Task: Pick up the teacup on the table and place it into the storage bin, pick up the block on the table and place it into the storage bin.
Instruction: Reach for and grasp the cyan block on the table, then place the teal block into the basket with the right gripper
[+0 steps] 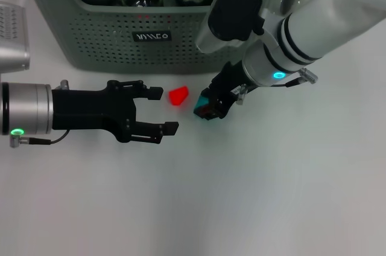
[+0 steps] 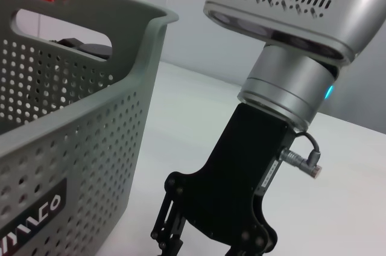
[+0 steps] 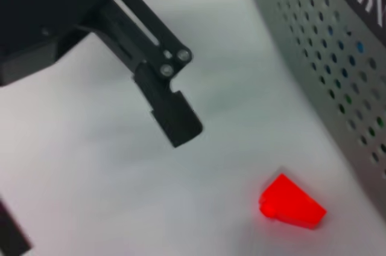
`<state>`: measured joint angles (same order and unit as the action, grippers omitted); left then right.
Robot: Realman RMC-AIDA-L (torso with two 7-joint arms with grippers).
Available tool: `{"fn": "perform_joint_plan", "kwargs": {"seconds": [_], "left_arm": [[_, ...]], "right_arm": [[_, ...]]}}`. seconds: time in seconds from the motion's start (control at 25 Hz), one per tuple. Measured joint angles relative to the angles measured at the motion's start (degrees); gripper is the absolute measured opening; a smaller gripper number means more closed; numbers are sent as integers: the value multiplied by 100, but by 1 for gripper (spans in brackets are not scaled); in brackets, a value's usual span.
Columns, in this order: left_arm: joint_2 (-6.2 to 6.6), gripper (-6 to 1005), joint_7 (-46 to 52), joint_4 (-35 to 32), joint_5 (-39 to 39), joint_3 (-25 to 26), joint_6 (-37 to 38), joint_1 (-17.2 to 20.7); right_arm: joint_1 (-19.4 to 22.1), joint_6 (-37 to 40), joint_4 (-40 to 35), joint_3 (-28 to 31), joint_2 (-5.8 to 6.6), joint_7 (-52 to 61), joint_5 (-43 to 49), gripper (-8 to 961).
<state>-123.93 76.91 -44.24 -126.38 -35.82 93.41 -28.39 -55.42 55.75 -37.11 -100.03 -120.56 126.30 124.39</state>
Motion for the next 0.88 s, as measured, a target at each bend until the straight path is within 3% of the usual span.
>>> {"fn": "perform_joint_plan", "kwargs": {"seconds": [0.2, 0.48, 0.64, 0.88], "left_arm": [[18, 859, 92, -58, 0, 18, 43, 14], [52, 859, 211, -72, 1, 31, 32, 42], [58, 859, 219, -122, 0, 33, 41, 44], [60, 859, 224, -129, 0, 28, 54, 33]], "right_arm": [[371, 771, -897, 297, 102, -40, 150, 398], [821, 3198, -2686, 1911, 244, -135, 647, 399], [703, 4327, -3484, 3143, 251, -40, 456, 398], [33, 4762, -3569, 4687, 321, 154, -729, 398]]}}
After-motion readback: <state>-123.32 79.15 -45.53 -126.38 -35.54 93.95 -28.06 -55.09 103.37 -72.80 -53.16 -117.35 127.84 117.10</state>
